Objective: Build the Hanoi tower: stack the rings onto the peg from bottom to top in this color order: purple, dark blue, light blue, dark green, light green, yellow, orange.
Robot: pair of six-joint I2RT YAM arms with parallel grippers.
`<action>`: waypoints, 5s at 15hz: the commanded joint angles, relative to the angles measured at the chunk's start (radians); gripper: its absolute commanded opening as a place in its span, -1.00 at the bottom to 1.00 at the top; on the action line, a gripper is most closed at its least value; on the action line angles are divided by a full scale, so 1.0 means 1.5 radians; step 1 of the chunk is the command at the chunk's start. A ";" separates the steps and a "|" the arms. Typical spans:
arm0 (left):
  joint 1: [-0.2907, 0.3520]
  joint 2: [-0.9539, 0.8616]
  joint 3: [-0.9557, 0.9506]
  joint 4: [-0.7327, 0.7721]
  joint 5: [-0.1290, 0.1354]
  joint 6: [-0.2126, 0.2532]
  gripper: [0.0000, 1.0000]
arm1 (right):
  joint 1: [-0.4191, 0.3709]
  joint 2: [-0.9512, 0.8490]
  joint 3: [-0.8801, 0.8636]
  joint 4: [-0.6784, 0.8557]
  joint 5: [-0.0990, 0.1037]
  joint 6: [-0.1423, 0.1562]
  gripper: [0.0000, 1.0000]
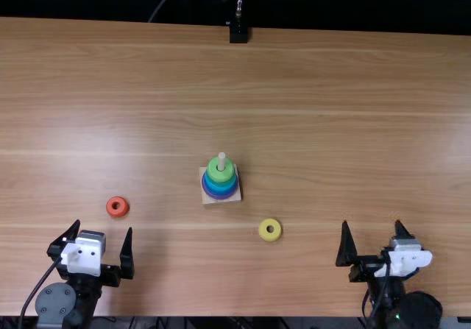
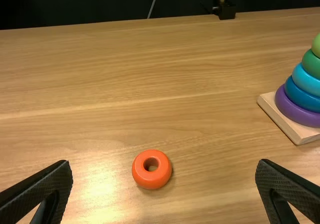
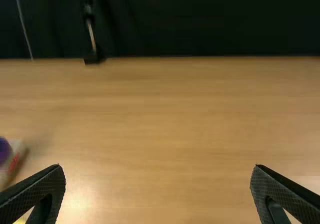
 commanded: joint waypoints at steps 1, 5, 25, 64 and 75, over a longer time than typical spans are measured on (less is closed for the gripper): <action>0.005 -0.008 -0.073 -0.046 0.014 0.010 1.00 | -0.003 0.042 0.090 0.002 -0.003 0.006 1.00; 0.005 -0.008 -0.073 -0.045 0.014 0.010 1.00 | 0.018 0.288 0.269 -0.003 -0.002 0.003 1.00; 0.005 -0.008 -0.073 -0.046 0.014 0.010 1.00 | 0.348 0.925 0.518 -0.323 -0.002 0.143 1.00; 0.005 -0.008 -0.073 -0.046 0.014 0.010 1.00 | 0.447 1.141 0.507 -0.311 0.115 0.309 -0.48; 0.005 -0.008 -0.073 -0.046 0.014 0.010 1.00 | 0.448 1.045 0.571 -0.327 0.123 0.302 -1.00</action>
